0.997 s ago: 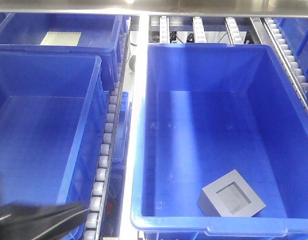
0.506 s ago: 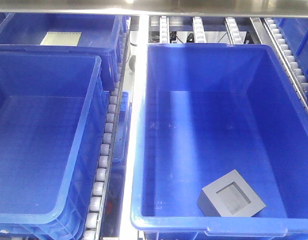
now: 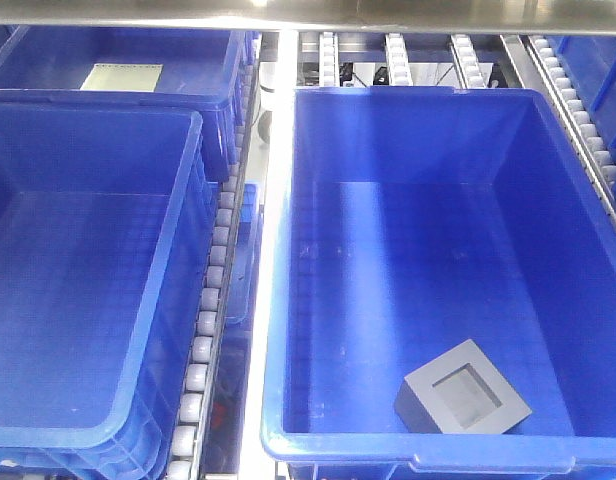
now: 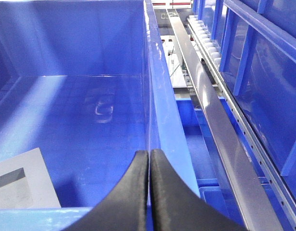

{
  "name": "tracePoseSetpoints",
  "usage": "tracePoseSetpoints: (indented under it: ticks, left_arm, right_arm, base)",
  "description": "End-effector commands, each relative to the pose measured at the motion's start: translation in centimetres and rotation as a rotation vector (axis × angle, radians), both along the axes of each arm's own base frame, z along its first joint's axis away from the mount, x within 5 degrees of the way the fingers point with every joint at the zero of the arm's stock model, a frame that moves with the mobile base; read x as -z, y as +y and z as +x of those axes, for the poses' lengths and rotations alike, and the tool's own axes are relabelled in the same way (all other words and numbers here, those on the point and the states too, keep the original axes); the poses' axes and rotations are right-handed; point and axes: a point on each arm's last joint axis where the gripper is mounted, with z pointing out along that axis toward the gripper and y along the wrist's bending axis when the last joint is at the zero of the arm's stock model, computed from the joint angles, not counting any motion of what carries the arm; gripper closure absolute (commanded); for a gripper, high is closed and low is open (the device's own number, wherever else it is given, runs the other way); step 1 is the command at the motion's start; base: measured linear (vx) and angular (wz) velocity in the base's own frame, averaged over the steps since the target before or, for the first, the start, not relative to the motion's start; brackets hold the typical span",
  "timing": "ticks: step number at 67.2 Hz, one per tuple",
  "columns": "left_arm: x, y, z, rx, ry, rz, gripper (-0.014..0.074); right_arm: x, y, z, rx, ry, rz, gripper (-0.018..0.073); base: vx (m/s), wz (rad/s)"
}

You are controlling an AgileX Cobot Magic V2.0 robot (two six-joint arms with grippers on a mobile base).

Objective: Sort gray base to blue bin

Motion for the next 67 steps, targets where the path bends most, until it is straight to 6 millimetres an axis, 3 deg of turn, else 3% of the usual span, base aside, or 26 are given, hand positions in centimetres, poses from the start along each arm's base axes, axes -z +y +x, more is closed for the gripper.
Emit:
tracePoseSetpoints:
  ticks: [1,57,67]
  left_arm:
    - [-1.3,0.1,0.2,-0.022,-0.032,-0.086,0.0603]
    - [-1.1,0.3,0.5,-0.063,-0.056,-0.054,0.0603]
    - [-0.7,1.4,0.4,-0.149,-0.108,-0.073,0.0603]
  right_arm:
    - [-0.4,-0.1,0.2,0.004,-0.045,-0.023,0.0564]
    - [-0.4,-0.1,0.2,0.004,-0.045,-0.023,0.0564]
    - [-0.4,-0.1,0.2,0.004,-0.045,-0.023,0.0564]
  base:
    - [0.0,0.0]
    - [0.0,0.0]
    - [0.0,0.0]
